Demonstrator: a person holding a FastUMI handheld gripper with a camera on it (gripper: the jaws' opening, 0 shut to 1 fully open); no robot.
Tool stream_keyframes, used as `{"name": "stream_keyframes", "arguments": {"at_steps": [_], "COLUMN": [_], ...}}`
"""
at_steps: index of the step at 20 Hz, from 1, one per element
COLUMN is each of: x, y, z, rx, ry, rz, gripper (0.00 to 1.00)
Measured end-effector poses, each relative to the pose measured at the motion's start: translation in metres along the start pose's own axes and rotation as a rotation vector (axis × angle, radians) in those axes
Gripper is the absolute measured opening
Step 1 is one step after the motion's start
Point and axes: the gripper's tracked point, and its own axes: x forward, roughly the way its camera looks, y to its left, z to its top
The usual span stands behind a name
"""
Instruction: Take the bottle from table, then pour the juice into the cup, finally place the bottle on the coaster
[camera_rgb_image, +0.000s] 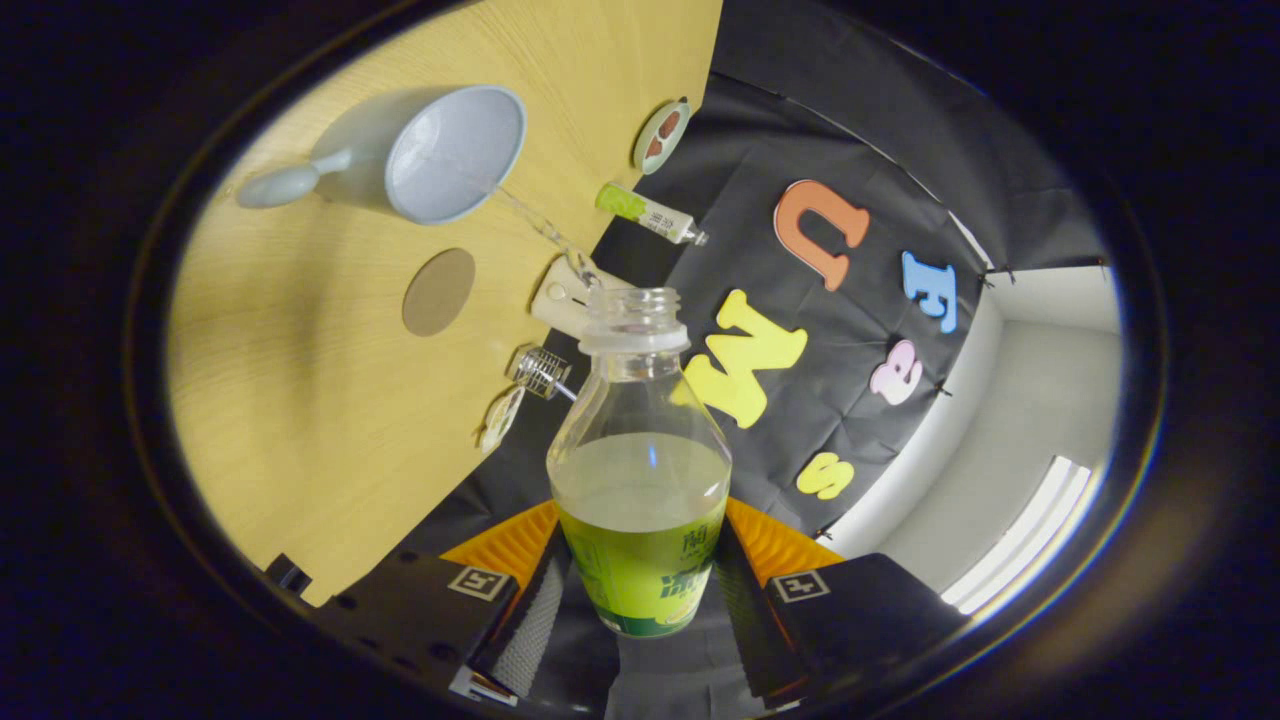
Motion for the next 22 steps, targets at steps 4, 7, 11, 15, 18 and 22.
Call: {"name": "stream_keyframes", "arguments": {"at_steps": [4, 7, 11, 15, 18, 22], "x": [-0.003, -0.003, -0.001, 0.001, -0.001, -0.001], "y": [0.002, 0.000, -0.008, -0.011, -0.019, -0.034], "z": [-0.002, -0.003, -0.002, 0.000, 0.004, 0.010], "rx": [-0.035, -0.052, -0.067, -0.113, -0.135, -0.174], "ry": [-0.001, 0.004, 0.011, 0.013, 0.013, 0.004], "rz": [0.006, 0.012, 0.004, 0.001, -0.018, -0.063], "gripper": [0.80, 0.80, 0.80, 0.80, 0.80, 0.80]}}
